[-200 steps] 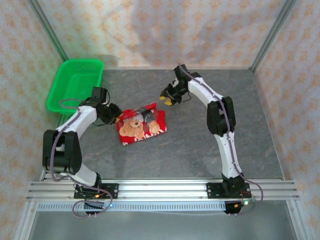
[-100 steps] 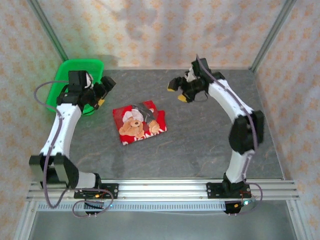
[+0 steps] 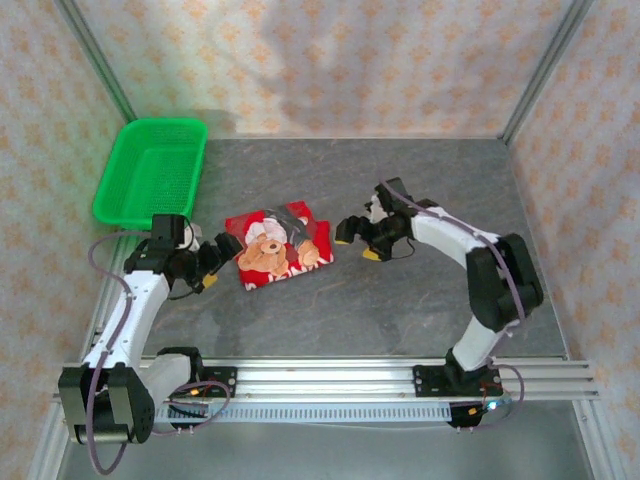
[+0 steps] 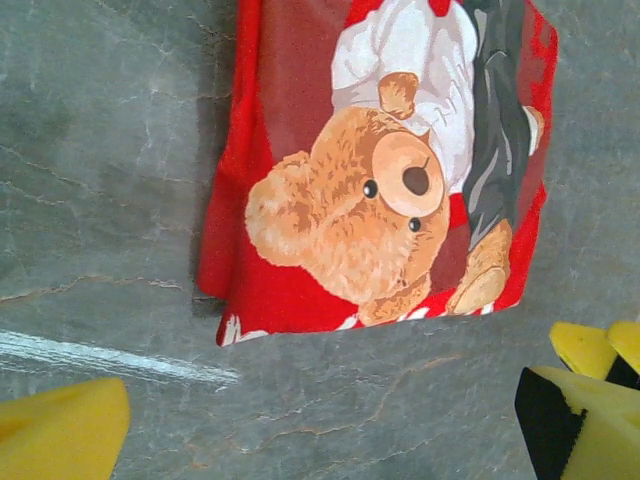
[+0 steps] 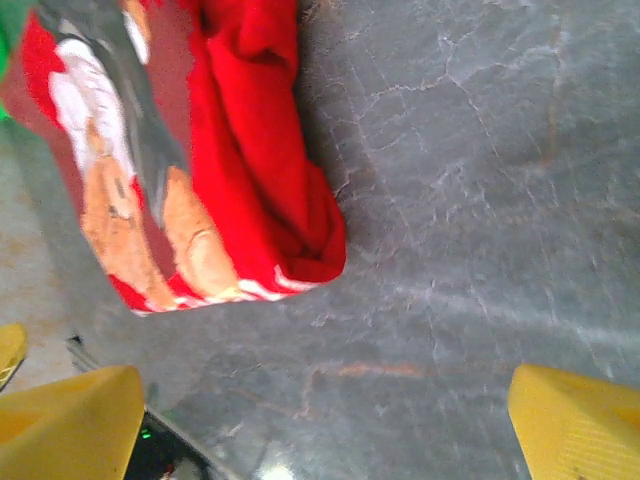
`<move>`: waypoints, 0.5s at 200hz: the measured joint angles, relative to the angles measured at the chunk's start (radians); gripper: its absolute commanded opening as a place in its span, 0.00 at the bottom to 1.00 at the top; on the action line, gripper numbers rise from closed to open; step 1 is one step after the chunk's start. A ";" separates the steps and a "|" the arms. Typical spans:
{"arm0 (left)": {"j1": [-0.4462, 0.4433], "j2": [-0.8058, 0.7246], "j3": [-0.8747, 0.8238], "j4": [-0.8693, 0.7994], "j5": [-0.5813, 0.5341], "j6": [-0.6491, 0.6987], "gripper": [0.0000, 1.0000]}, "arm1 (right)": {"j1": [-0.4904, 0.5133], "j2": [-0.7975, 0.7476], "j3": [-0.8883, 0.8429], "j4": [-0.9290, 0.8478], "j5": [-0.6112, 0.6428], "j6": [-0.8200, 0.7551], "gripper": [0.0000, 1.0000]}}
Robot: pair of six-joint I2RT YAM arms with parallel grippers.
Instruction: Fold and stack the t-shirts
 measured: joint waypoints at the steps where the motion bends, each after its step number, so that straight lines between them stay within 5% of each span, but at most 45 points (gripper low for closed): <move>1: 0.000 0.000 0.000 0.001 0.000 0.000 1.00 | 0.003 0.006 0.005 0.000 0.001 -0.001 0.95; 100: 0.000 0.115 0.029 0.114 -0.019 0.015 1.00 | 0.135 0.460 0.527 -0.061 0.136 -0.095 0.89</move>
